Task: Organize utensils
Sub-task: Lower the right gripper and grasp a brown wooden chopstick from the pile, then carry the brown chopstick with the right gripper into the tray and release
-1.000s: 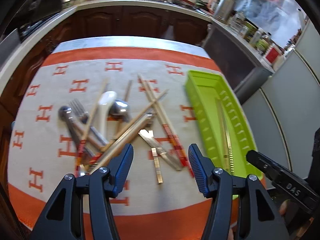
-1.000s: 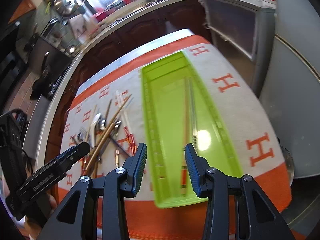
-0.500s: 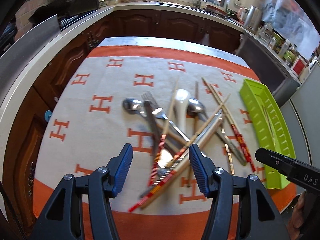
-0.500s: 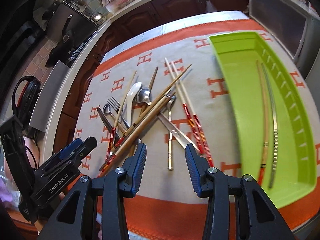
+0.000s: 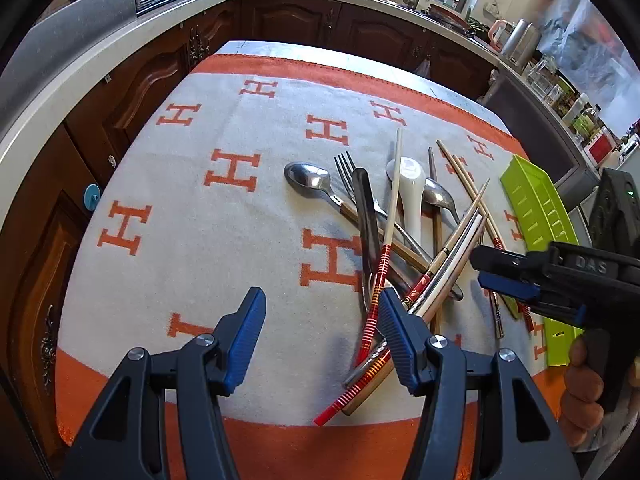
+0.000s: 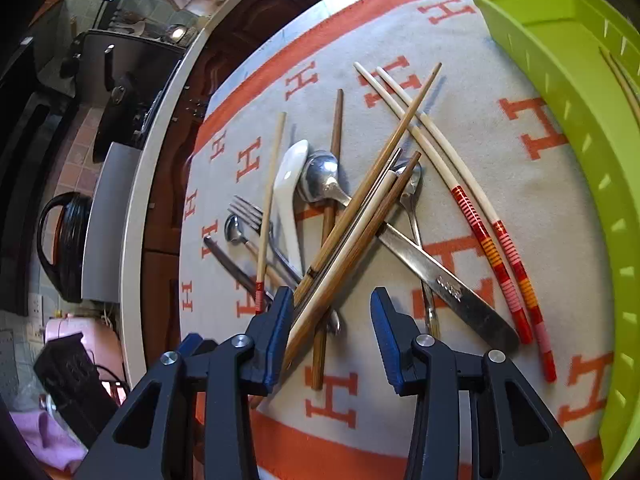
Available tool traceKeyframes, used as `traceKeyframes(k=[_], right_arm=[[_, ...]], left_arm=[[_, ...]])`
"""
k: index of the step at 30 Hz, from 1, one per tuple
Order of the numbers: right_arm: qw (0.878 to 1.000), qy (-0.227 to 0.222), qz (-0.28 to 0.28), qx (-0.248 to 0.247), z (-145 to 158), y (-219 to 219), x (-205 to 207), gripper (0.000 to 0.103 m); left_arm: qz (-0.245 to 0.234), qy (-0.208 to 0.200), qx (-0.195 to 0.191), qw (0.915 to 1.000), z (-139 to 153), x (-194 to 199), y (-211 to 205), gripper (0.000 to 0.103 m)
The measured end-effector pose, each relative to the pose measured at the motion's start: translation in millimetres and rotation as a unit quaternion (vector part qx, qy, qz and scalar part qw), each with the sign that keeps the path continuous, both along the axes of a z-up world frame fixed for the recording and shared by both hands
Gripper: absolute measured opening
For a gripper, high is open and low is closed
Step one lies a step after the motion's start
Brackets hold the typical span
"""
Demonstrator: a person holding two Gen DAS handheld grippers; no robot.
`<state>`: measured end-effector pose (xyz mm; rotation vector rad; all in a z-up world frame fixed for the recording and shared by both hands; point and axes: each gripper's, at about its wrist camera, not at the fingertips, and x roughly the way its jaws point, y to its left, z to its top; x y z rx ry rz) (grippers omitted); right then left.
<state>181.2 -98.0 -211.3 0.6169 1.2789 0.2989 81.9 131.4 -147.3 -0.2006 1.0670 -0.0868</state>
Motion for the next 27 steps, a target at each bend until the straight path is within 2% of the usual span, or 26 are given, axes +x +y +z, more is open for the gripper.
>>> traceKeyframes(k=[5,7,9,11,15,20,27], right_arm=[[1.0,0.004,-0.007,0.013,-16.5,10.3,13.6,0.04],[1.0,0.0,-0.004,0.011,-18.1,14.4,16.4,0.033],[1.0,0.001,0.0,0.015,-23.2,19.0,20.1,0.018],[1.0,-0.005,0.002,0.026,-25.3,22.5,20.8,0.011],[0.999,-0.033,0.005,0.025,-16.5,25.5,15.4,0.006],[0.998,-0.059,0.012,0.025,3.2,20.2,8.5,0.006],[0.997,-0.068,-0.001,0.04,26.7,-19.1,-8.0,0.006]], left_arm=[[0.001,0.003,-0.011,0.9999,-4.9,2.0,6.5,0.057],[0.004,0.006,-0.016,0.9998,-6.6,3.2,8.7,0.057],[0.005,0.007,-0.02,0.9998,-7.7,4.4,11.0,0.057],[0.007,0.008,-0.021,0.9997,-8.2,4.3,12.2,0.057],[0.008,0.009,-0.022,0.9997,-8.6,3.6,12.6,0.057],[0.001,0.01,-0.02,0.9998,-8.5,2.6,8.4,0.057],[-0.016,0.007,-0.011,0.9998,-4.3,0.6,-2.6,0.057]])
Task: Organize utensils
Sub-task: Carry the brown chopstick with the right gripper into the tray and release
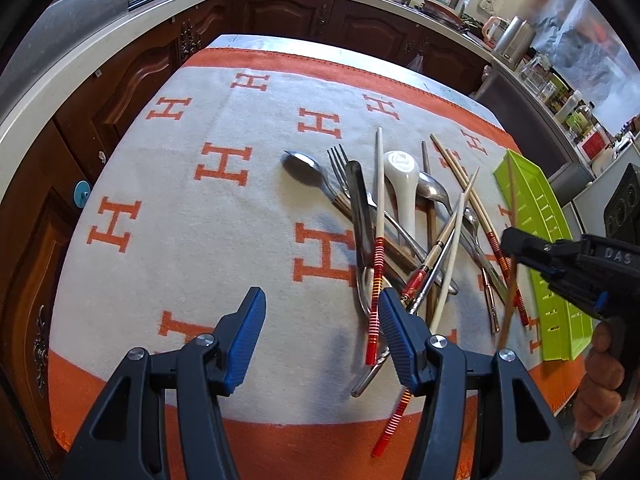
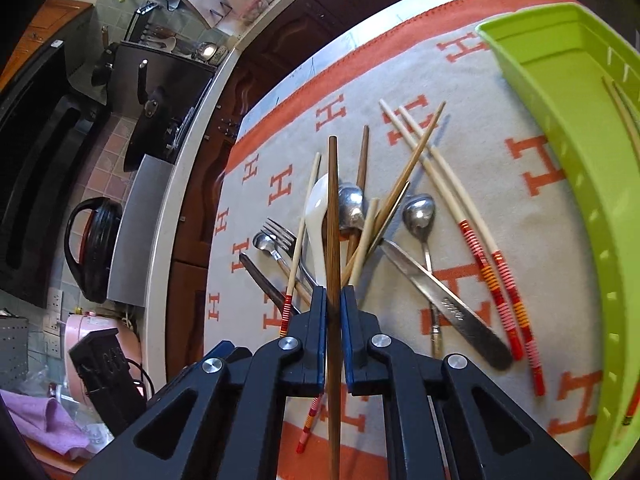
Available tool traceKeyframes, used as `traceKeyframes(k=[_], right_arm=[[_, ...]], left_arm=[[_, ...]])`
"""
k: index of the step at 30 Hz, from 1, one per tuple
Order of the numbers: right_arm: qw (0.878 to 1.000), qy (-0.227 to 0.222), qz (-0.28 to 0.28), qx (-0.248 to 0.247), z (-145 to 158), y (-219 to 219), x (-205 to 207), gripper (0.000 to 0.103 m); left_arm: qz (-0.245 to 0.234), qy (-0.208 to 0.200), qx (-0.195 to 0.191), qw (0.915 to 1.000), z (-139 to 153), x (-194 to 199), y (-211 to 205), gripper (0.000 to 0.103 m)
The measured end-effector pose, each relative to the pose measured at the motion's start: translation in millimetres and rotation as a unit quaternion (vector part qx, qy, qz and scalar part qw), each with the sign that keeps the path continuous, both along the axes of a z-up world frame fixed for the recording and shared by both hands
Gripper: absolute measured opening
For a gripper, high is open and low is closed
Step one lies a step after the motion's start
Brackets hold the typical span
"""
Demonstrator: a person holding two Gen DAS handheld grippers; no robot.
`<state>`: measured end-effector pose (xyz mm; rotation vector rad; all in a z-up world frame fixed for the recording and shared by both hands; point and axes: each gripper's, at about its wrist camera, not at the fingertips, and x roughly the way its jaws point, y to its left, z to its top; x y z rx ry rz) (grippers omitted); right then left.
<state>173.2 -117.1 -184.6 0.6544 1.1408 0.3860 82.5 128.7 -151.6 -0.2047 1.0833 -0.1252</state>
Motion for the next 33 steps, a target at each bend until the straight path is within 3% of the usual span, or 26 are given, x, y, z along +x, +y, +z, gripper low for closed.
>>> traceKeyframes(k=[5,12,17,19,24,27,31,33], right_arm=[[1.0,-0.009,-0.019,0.0,31.6,-47.8,-11.0,0.006],[0.993,-0.032,-0.075,-0.081,92.3,-128.8,-17.5,0.006],[0.986,-0.034,-0.091,-0.138,122.4,-177.3,-11.2,0.006],[0.975,-0.038,-0.086,-0.199,127.7,-182.9,-5.1,0.006],[0.956,-0.012,-0.043,-0.289,102.9,-165.1,15.9,0.006],[0.944,0.008,-0.036,-0.327,82.6,-159.4,24.9,0.008],[0.947,0.021,-0.048,-0.317,68.3,-164.8,23.4,0.013],[0.951,0.009,-0.048,-0.306,70.1,-168.1,18.8,0.014]], left_arm=[[-0.019,0.012,-0.007,0.9997,-1.5,5.0,-5.9,0.057],[-0.045,0.04,-0.035,0.9976,1.9,28.5,-11.4,0.056],[-0.064,0.036,-0.028,0.9969,15.1,38.8,-22.3,0.055],[-0.071,0.035,-0.021,0.9966,19.8,44.0,-28.8,0.055],[-0.088,0.044,-0.007,0.9951,24.1,61.0,-44.2,0.042],[-0.095,0.05,-0.003,0.9942,26.2,70.3,-51.3,0.041],[-0.121,0.06,0.0,0.9908,27.5,80.4,-65.4,0.04],[-0.135,0.063,0.003,0.9888,26.2,82.4,-71.4,0.033]])
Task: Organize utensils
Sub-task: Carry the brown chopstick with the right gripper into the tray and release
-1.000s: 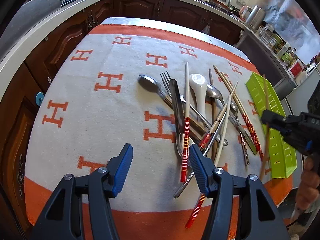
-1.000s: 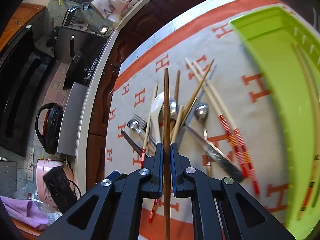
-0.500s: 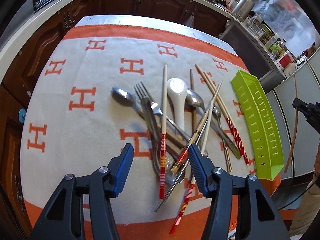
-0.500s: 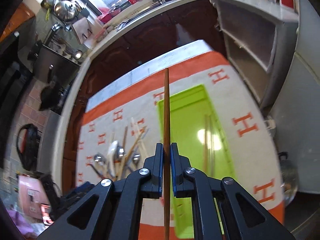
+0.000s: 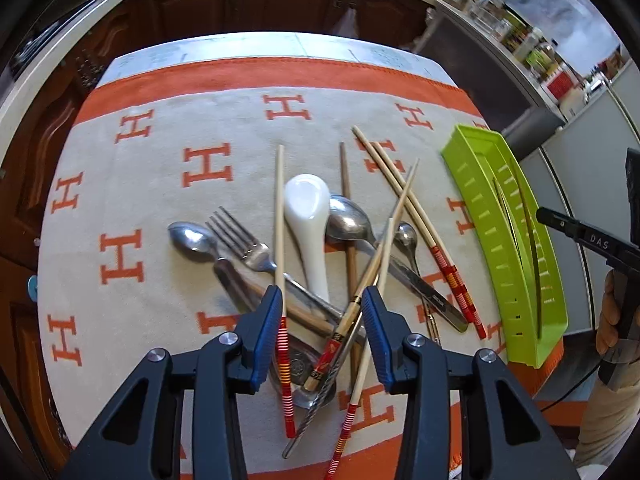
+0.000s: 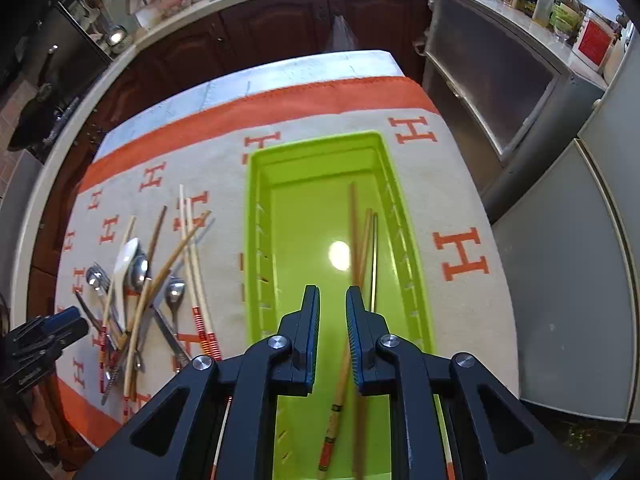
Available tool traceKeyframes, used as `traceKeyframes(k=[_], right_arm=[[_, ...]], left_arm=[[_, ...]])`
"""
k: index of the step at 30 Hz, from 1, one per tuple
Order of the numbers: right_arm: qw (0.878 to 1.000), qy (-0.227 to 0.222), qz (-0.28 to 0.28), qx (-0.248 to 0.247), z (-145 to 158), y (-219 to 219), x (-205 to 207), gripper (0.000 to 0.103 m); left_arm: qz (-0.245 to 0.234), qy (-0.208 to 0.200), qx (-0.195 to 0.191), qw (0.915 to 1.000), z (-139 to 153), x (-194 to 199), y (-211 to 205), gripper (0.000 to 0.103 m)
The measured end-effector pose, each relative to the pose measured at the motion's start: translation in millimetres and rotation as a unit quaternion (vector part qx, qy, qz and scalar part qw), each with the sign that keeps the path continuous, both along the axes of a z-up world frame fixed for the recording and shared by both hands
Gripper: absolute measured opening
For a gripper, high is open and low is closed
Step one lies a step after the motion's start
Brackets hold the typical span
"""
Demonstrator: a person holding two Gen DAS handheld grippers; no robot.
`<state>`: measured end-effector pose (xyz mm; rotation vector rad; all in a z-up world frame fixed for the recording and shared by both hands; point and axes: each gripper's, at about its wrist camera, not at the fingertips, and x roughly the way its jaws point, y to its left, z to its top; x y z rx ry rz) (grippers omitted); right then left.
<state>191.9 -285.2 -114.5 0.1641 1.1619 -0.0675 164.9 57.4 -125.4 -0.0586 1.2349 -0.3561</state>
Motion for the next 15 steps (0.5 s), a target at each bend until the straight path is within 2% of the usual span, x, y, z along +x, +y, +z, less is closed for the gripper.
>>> traceKeyframes(k=[3,9,15], right_arm=[[1.0,-0.017,0.008,0.021,13.2,5.1,-11.1,0.014],[0.998,-0.027,0.041,0.045,20.9,33.9,-14.4,0.014],[0.995,-0.029,0.068,0.063,16.9,64.4,-18.4,0.014]], left_arm=[[-0.035,0.023,-0.002,0.9991,-9.0,4.5,-11.8,0.02],[-0.081,0.049,-0.001,0.9955,-26.7,11.5,-30.1,0.019],[-0.097,0.058,0.022,0.9933,-41.8,25.2,-43.7,0.017]])
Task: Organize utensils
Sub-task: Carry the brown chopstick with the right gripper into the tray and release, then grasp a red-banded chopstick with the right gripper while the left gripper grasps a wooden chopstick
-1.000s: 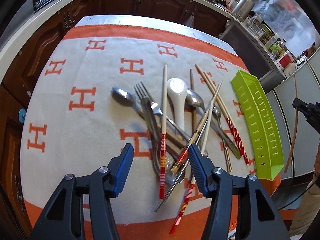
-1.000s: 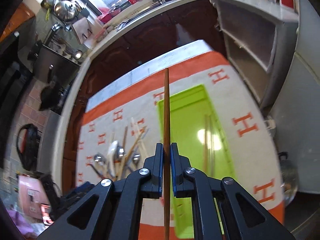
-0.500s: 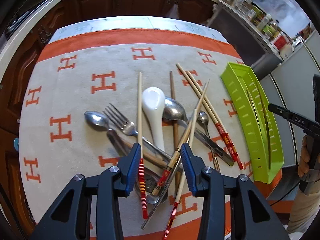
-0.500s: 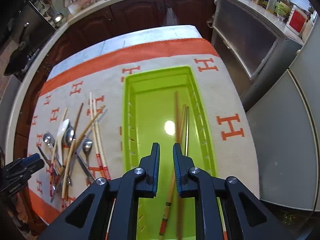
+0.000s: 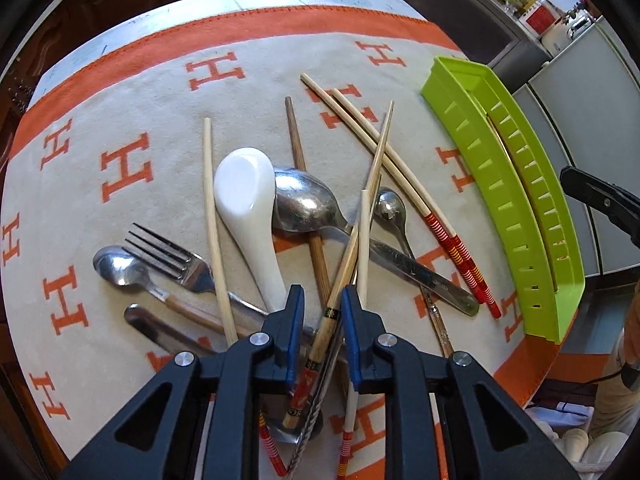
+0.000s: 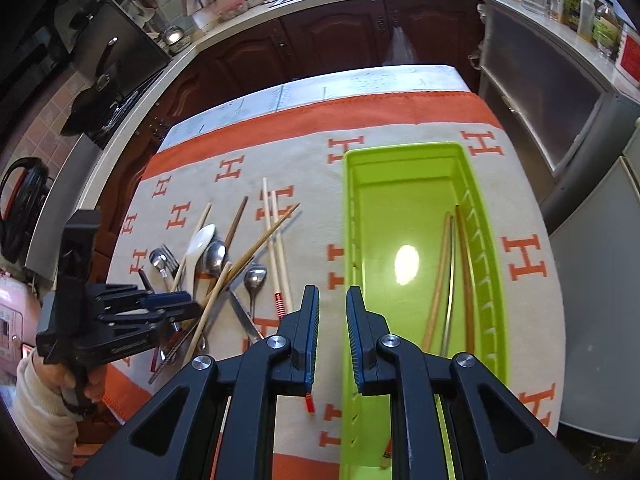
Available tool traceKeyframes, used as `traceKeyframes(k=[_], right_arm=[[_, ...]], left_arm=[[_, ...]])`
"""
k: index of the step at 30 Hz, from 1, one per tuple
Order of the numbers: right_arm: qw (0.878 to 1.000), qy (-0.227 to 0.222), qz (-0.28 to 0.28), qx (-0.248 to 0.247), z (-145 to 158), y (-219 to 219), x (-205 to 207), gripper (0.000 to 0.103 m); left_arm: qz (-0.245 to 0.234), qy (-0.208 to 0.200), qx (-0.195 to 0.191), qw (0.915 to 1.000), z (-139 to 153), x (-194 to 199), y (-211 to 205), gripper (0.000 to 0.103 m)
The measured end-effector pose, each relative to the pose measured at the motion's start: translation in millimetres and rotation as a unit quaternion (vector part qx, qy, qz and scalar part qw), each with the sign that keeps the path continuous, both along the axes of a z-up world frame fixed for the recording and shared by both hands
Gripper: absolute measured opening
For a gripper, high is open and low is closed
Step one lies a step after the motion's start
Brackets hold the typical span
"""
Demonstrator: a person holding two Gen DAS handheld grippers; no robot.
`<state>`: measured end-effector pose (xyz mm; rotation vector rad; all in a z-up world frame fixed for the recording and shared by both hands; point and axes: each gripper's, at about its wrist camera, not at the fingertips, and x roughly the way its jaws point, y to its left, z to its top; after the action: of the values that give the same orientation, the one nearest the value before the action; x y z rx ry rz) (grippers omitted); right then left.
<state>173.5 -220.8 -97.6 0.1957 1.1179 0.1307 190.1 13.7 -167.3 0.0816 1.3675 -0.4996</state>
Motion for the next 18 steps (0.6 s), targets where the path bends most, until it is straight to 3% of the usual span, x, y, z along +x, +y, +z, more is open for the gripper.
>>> traceKeyframes(k=[14,18], right_arm=[[0.999,0.027,0.024,0.008,-33.8,17.2,8.6,0.014],[0.999,0.039,0.031,0.017,-43.1,23.3,14.0,0.014]], left_arm=[[-0.022,0.008,0.021,0.9995,-16.5,16.8,-31.5,0.017],[-0.007,-0.011,0.034,0.9993,-14.8,15.2,-39.8,0.005]])
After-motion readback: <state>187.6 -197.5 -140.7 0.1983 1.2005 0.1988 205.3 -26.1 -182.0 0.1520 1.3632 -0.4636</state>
